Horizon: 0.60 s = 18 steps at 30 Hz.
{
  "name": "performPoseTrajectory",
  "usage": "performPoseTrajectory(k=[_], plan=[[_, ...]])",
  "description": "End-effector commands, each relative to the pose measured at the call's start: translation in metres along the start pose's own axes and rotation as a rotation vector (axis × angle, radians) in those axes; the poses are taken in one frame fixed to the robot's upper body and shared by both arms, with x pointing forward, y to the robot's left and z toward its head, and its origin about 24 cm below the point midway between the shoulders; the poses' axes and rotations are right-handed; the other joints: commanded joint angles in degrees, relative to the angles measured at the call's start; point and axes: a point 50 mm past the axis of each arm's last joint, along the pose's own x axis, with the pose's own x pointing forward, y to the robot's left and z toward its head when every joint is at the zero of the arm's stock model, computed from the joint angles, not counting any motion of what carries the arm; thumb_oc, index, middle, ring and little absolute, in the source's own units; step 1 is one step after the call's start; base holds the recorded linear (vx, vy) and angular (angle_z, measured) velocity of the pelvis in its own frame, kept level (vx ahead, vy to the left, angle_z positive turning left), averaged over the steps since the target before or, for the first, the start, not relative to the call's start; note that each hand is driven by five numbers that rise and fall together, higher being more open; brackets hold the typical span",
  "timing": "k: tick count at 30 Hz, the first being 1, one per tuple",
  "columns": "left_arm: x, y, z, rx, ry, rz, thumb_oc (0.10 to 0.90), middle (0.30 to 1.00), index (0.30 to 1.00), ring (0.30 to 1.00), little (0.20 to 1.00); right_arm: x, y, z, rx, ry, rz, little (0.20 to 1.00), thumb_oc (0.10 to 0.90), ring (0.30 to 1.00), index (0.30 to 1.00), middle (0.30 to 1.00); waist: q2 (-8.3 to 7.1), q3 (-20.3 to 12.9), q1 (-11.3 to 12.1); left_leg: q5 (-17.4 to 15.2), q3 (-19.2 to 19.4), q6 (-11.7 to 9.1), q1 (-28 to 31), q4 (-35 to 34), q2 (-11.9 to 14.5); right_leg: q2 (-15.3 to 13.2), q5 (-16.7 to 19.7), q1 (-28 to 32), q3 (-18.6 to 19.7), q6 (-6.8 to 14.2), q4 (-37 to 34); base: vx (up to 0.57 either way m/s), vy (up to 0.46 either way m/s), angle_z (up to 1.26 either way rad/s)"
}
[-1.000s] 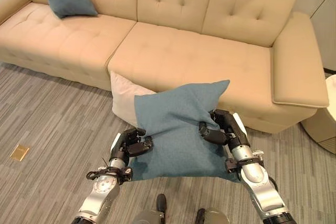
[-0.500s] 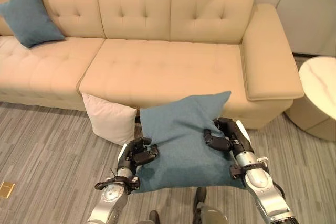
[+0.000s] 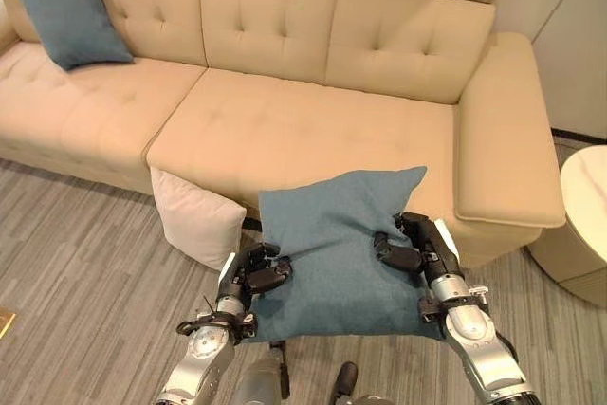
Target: Pick up all the scattered cushions and arrange them neatly on the sofa.
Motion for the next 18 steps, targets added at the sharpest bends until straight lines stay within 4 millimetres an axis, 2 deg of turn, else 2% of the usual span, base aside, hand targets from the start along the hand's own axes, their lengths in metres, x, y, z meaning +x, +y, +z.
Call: performPoseTrajectory(k=[1, 2, 3, 4, 5, 6, 7, 8, 9, 11, 13, 14, 15, 17, 18], plan=[[0.009, -0.021, 0.093, -0.049, -0.447, -0.132, 0.400, 0.300, 0.300, 0.300, 0.300, 0.014, 0.006, 0.066, 0.065, -0.355, 0.013, 0.300, 0.400, 0.300, 0.300, 0.300, -2.96, -5.80, 1.50, -3.81, -0.44, 0.94, 3.11, 2.15, -3.83, -5.24, -6.78, 2.32, 3.49, 4.69, 8.92, 0.24, 0.260, -0.28], [0.009, -0.019, 0.094, -0.032, -0.446, -0.133, 0.400, 0.300, 0.300, 0.300, 0.300, 0.016, 0.010, 0.068, 0.065, -0.363, 0.027, 0.300, 0.400, 0.300, 0.300, 0.300, -2.74, -5.56, 1.35, -5.39, -0.04, 2.89, 5.57, 2.07, -4.77, -8.01, -4.06, -0.69, 4.22, 6.34, 18.15, 0.32, 0.346, -0.14], [0.008, -0.018, 0.094, -0.025, -0.447, -0.130, 0.400, 0.300, 0.300, 0.300, 0.300, 0.017, 0.011, 0.071, 0.063, -0.373, 0.032, 0.300, 0.400, 0.300, 0.300, 0.300, -2.53, -5.27, 0.89, -6.37, 0.23, 4.01, 7.13, 2.00, -5.40, -9.38, -1.32, -2.51, 4.62, 7.21, 22.68, 0.21, 0.260, -0.06], [0.008, -0.018, 0.095, -0.025, -0.447, -0.130, 0.400, 0.300, 0.300, 0.300, 0.300, 0.017, 0.011, 0.071, 0.063, -0.373, 0.032, 0.300, 0.400, 0.300, 0.300, 0.300, -2.45, -5.37, 0.93, -6.22, 0.26, 4.03, 6.99, 1.92, -5.31, -9.29, -1.15, -2.68, 4.66, 7.18, 22.60, 0.15, 0.173, 0.03], [0.008, -0.017, 0.096, -0.017, -0.452, -0.130, 0.400, 0.300, 0.300, 0.300, 0.300, 0.017, 0.013, 0.074, 0.069, -0.382, 0.045, 0.300, 0.400, 0.300, 0.300, 0.300, -2.22, -4.86, 0.37, -7.23, 0.59, 4.99, 8.45, 2.05, -5.75, -10.54, 1.12, -4.00, 4.98, 7.66, 26.87, 0.07, 0.087, 0.08], [0.008, -0.017, 0.096, -0.017, -0.452, -0.130, 0.400, 0.300, 0.300, 0.300, 0.300, 0.017, 0.013, 0.074, 0.069, -0.383, 0.045, 0.300, 0.400, 0.300, 0.300, 0.300, -2.13, -4.95, 0.40, -7.08, 0.61, 4.99, 8.30, 1.98, -5.66, -10.43, 1.30, -4.15, 5.00, 7.62, 26.76, 0.27, 0.263, 0.18], [0.007, -0.014, 0.098, -0.014, -0.465, -0.118, 0.400, 0.300, 0.300, 0.300, 0.300, 0.016, 0.018, 0.073, 0.086, -0.379, 0.062, 0.300, 0.400, 0.300, 0.300, 0.300, -0.55, -4.52, -0.49, -8.87, 0.87, 6.47, 11.70, 1.24, -5.32, -11.95, 3.87, -8.13, 4.91, 7.56, 34.41, 0.19, 0.179, 0.27], [0.007, -0.014, 0.098, -0.014, -0.464, -0.118, 0.400, 0.300, 0.300, 0.300, 0.300, 0.016, 0.018, 0.073, 0.085, -0.379, 0.062, 0.300, 0.400, 0.300, 0.300, 0.300, -0.62, -4.53, -0.43, -8.89, 0.95, 6.50, 11.73, 1.20, -5.40, -12.06, 3.75, -8.26, 5.05, 7.58, 34.65, 0.35, 0.221, 0.09], [0.006, -0.014, 0.097, -0.024, -0.462, -0.120, 0.400, 0.300, 0.300, 0.300, 0.300, 0.015, 0.018, 0.070, 0.079, -0.366, 0.071, 0.300, 0.400, 0.300, 0.300, 0.300, -0.15, -4.48, -1.10, -9.62, 0.77, 6.47, 13.71, 0.21, -5.40, -12.29, 2.61, -10.88, 4.23, 6.89, 32.39, 0.24, 0.041, 0.00], [0.006, -0.013, 0.096, -0.024, -0.457, -0.116, 0.400, 0.300, 0.300, 0.300, 0.300, 0.014, 0.018, 0.070, 0.077, -0.364, 0.072, 0.300, 0.400, 0.300, 0.300, 0.300, -0.07, -4.43, -1.31, -10.13, 0.83, 6.34, 14.71, -0.30, -5.33, -12.15, 1.91, -11.52, 3.69, 6.66, 29.73, 0.22, 0.005, -0.04], [0.006, -0.013, 0.094, -0.027, -0.451, -0.116, 0.400, 0.300, 0.300, 0.300, 0.300, 0.015, 0.017, 0.069, 0.082, -0.359, 0.074, 0.300, 0.400, 0.300, 0.300, 0.300, -0.38, -4.13, -1.66, -11.31, 1.02, 5.58, 16.62, -0.91, -5.32, -11.80, 0.30, -12.17, 2.25, 6.36, 20.69, 0.28, -0.109, 0.01], [0.006, -0.013, 0.094, -0.026, -0.452, -0.117, 0.400, 0.300, 0.300, 0.300, 0.300, 0.015, 0.015, 0.069, 0.089, -0.362, 0.061, 0.300, 0.400, 0.300, 0.300, 0.300, -0.92, -3.82, -2.44, -11.84, -0.13, 4.76, 17.58, -1.05, -5.34, -9.70, 1.95, -13.81, 5.50, 6.88, 11.88, 0.25, -0.134, -0.03], [0.006, -0.013, 0.094, -0.025, -0.452, -0.117, 0.400, 0.300, 0.300, 0.300, 0.300, 0.016, 0.015, 0.069, 0.089, -0.363, 0.061, 0.300, 0.400, 0.300, 0.300, 0.300, -0.93, -3.90, -2.42, -11.70, -0.10, 4.76, 17.44, -1.07, -5.33, -9.63, 2.25, -13.82, 5.50, 6.84, 11.52, 0.26, -0.134, -0.10], [0.008, -0.017, 0.096, -0.029, -0.466, -0.129, 0.400, 0.300, 0.300, 0.300, 0.300, 0.016, 0.012, 0.071, 0.087, -0.374, 0.042, 0.300, 0.400, 0.300, 0.300, 0.300, -1.36, -3.56, -3.59, -12.36, -1.65, 4.03, 18.55, -1.54, -5.53, -7.03, 3.87, -15.28, 11.29, 7.83, 6.96, 0.23, -0.108, 0.06], [0.009, -0.019, 0.097, -0.032, -0.469, -0.141, 0.400, 0.300, 0.300, 0.300, 0.300, 0.016, 0.010, 0.071, 0.089, -0.371, 0.035, 0.300, 0.400, 0.300, 0.300, 0.300, -1.86, -3.95, -3.82, -12.87, -2.18, 3.83, 18.80, -1.54, -6.01, -6.75, 4.46, -14.56, 12.34, 7.88, 4.79, 0.28, -0.149, 0.44]])
